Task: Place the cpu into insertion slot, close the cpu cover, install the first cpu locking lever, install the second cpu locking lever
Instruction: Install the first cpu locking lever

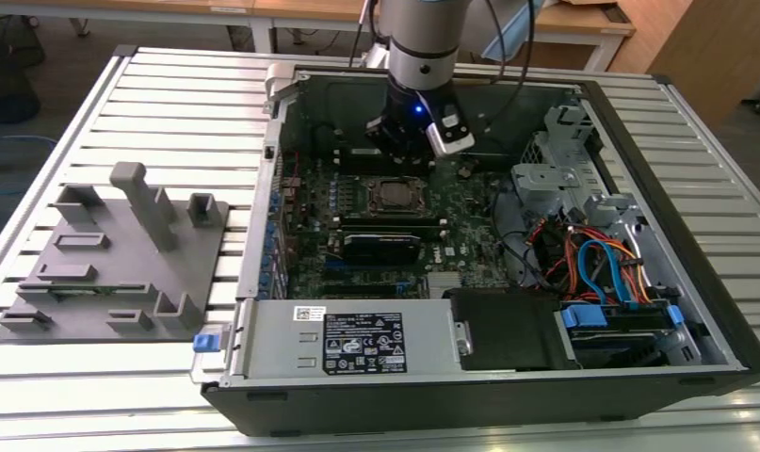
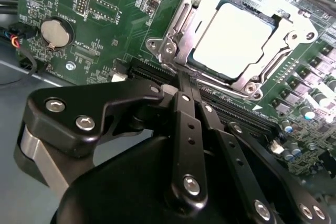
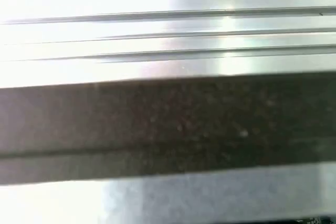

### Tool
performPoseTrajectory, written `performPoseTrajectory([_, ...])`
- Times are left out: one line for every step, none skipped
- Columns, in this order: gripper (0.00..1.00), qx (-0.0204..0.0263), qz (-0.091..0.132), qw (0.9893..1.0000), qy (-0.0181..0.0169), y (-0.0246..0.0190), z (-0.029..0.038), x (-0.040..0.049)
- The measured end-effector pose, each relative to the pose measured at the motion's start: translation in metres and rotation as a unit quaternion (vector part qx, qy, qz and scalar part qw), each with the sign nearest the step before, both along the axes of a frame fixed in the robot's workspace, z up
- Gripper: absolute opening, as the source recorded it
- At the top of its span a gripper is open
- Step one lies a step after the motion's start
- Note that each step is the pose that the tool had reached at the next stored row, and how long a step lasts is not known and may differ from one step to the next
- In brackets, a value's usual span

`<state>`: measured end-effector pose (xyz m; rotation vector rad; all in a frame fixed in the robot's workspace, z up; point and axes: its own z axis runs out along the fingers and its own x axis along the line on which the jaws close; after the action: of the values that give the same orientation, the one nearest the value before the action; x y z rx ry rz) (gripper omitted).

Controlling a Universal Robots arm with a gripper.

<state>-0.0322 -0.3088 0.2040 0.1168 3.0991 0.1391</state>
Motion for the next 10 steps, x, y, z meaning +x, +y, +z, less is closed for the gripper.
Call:
performPoseTrajectory([0.10,0.0000,0.000,1.0000,0.0000,0.0000,0.0007,0.0000])
performPoseTrajectory([0.10,0.0000,0.000,1.0000,0.0000,0.0001,0.0009,0.0000])
performPoseTrajectory([0.10,-0.0001,0.000,1.0000,0.0000,0.0001,0.0009,0.0001])
performPoseTrajectory([0.10,-0.0006,0.000,1.0000,-0.0001,0.0000,0.0009,0.0001])
performPoseTrajectory([0.10,-0.0010,0.000,1.0000,0.0000,-0.0001,0.0010,0.0000])
performPoseTrajectory([0.10,-0.0012,0.000,1.0000,0.0000,-0.0008,0.0011,0.0000])
performPoseTrajectory([0.10,-0.0013,0.000,1.0000,0.0001,-0.0015,0.0011,0.0000])
performPoseTrajectory([0.10,-0.0014,0.000,1.0000,0.0000,-0.0016,0.0010,0.0000])
performPoseTrajectory([0.10,-0.0014,0.000,1.0000,0.0000,-0.0016,0.0010,0.0000])
performPoseTrajectory([0.10,-0.0014,0.000,1.0000,0.0000,-0.0016,0.0010,0.0000])
